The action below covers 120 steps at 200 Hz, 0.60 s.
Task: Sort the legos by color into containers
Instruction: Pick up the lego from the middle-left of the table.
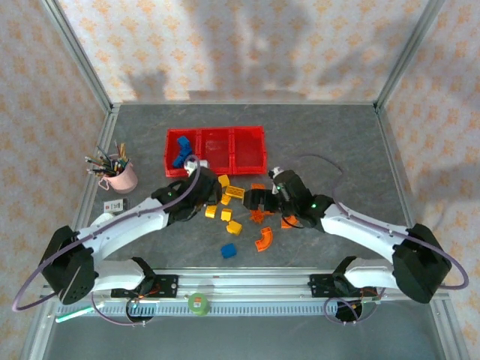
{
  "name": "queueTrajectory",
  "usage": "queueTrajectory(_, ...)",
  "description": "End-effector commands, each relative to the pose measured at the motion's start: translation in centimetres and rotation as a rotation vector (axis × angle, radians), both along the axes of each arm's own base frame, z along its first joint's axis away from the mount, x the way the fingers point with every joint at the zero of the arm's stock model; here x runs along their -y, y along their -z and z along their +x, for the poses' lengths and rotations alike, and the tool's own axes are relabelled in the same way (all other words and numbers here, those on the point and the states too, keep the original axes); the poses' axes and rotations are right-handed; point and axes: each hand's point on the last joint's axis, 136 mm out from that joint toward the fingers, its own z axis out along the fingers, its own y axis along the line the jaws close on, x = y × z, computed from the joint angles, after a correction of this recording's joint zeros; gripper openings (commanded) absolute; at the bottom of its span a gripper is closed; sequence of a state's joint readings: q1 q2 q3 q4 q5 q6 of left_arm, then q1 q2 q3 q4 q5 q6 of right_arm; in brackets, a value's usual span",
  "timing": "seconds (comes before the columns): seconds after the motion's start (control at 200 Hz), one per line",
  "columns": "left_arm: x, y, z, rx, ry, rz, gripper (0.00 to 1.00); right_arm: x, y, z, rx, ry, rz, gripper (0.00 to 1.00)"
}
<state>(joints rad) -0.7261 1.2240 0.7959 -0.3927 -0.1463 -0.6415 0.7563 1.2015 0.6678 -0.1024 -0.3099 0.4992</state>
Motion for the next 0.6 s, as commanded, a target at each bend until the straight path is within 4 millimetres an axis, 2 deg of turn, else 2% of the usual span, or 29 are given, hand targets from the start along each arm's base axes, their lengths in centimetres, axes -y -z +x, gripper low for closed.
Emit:
queueTrajectory(0.0,1.3,1.4,-3.4,-0.073,0.027,-0.056,0.59,1.2,0.4,-1.4,-0.025,-0.001,-0.005,1.00)
queueTrajectory(0.16,3.6,2.7,-7.4,-0.127,0.112,-0.060,0.63,2.5,1.7,-3.2,-0.064,-0.010,-0.028,1.00)
queueTrajectory(0.335,6.1,4.1,-10.8,-0.164,0.232,-0.054,0.68,3.5,2.7,-4.2,-0.086,-0.001,-0.037,1.00)
queueTrajectory(0.475,7.8,5.3,-12.5,-0.174,0.330,-0.027,0.72,4.0,3.5,-4.5,-0.095,0.013,-0.046,1.00)
queueTrajectory(0.596,7.5,7.0,-12.7,-0.196,0.343,0.049,0.75,3.9,3.6,-4.4,-0.094,0.015,-0.044,1.00)
